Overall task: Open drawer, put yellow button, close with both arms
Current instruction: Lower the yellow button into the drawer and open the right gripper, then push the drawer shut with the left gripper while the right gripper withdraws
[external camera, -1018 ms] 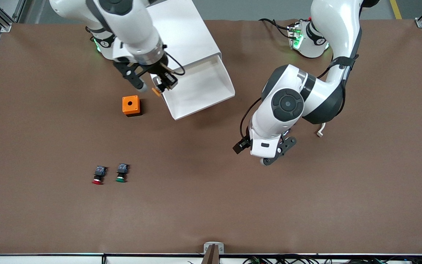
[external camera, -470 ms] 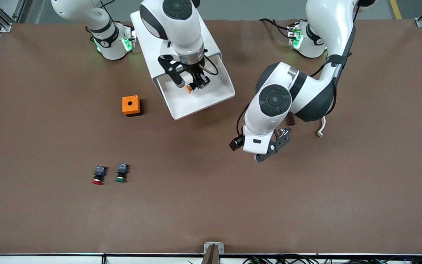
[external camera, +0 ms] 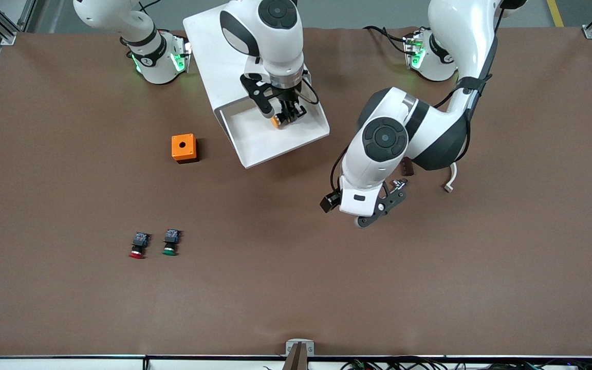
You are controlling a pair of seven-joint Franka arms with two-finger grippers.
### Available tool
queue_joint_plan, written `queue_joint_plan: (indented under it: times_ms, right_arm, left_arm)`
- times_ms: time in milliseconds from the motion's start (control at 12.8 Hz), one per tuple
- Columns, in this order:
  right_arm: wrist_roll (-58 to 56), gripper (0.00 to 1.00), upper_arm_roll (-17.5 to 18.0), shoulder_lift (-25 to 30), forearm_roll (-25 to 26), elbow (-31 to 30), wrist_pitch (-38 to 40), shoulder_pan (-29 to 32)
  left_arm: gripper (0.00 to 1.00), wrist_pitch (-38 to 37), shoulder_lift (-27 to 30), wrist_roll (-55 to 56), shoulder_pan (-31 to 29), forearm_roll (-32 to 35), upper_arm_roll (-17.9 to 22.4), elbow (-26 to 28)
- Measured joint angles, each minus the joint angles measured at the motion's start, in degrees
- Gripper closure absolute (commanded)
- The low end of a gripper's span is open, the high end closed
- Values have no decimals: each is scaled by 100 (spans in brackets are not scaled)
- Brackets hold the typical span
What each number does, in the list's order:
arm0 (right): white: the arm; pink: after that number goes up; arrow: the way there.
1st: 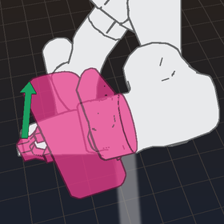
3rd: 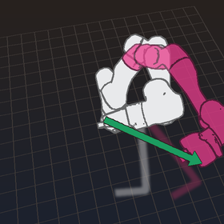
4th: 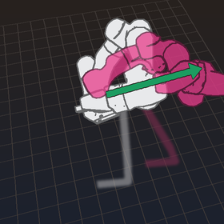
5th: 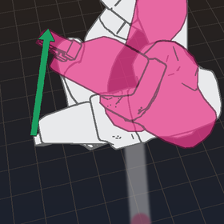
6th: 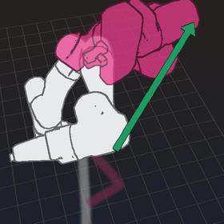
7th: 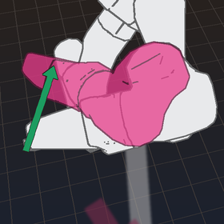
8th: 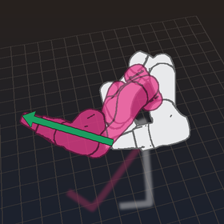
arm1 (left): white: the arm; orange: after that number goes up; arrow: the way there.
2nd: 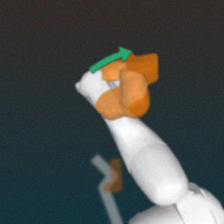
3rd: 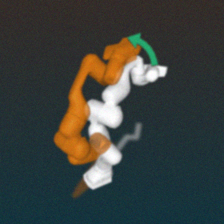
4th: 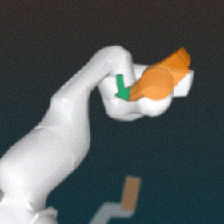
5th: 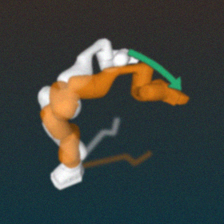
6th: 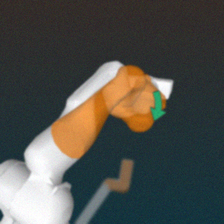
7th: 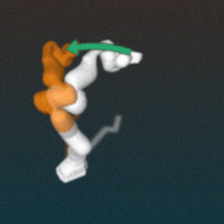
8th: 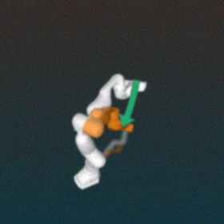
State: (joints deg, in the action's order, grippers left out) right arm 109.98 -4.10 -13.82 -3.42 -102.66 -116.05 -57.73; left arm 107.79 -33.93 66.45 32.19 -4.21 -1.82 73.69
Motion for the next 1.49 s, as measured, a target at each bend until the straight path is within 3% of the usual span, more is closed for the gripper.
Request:
queue_joint_plan:
  times_ms: [157,235,313,627,783,1097,1488]
  right_arm:
    - [140,95,-3,-39,8,18,-13,-73]
    - [199,54,-3,-52,8,32,-14,-106]
    - [212,1,-3,-65,9,51,-14,-125]
    - [104,0,-66,-94,18,211,15,-115]
    - [-482,0,-127,-95,20,445,397,78]
    - [-2521,0,-192,-51,15,1225,1663,1072]
    - [-5072,0,-225,205,16,1404,2462,2460]
  left_arm:
    - [0,7,0,0,2,0,-13,0]
    - [0,7,0,0,2,0,-14,1]
    - [0,7,-1,0,2,0,-15,4]
    - [0,7,-6,0,2,0,-19,41]
    - [0,19,-20,0,10,0,-26,57]
    - [0,324,-82,-1,328,0,-39,240]
    - [0,466,-90,29,848,0,-57,350]
